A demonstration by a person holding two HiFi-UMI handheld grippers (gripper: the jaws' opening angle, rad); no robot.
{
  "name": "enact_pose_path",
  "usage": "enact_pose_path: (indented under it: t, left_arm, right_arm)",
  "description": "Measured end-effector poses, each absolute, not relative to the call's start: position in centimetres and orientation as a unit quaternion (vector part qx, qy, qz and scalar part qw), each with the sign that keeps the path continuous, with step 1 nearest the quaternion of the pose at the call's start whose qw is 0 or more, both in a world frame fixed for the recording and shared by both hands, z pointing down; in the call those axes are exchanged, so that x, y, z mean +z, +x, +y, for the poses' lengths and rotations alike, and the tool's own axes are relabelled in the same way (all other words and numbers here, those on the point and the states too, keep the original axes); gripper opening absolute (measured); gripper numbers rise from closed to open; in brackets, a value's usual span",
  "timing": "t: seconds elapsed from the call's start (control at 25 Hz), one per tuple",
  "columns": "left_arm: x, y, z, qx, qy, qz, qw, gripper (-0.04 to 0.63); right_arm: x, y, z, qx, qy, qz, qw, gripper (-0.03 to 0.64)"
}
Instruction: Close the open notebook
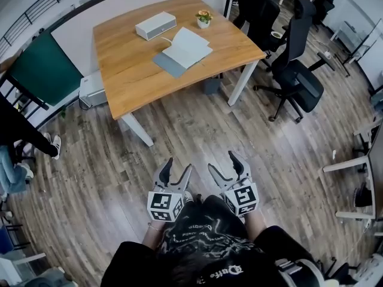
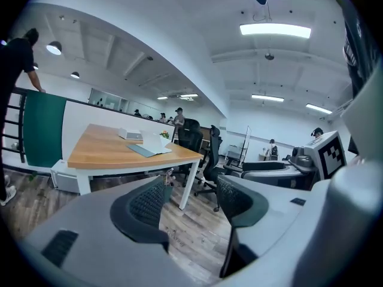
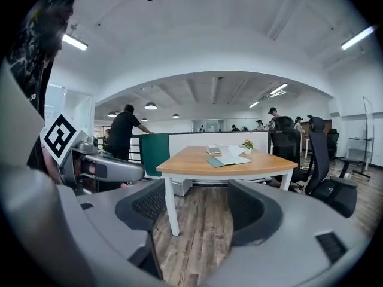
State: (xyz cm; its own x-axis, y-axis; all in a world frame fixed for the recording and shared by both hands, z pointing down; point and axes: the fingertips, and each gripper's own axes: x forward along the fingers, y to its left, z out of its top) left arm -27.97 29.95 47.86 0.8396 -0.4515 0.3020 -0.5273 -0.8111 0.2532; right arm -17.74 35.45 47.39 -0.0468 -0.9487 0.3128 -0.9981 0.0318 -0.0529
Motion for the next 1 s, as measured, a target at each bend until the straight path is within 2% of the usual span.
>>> enact_pose_path:
  t: [0.44,1.0]
  left_arm:
    - [48.8,-28.5,27.2,0.117,0.938,-0.275,0.175,0.273]
    - [49.5,-20.5,18.6,0.113,0.912,-0.347,0.189,0.273]
  right_arm:
    - [48.5,-18.4,33.6,0.134,0.678,-0.716,0.102,0.313]
    - [49.5,-9.5,22.7,0.117,0.618,-0.767,0.126,0.313]
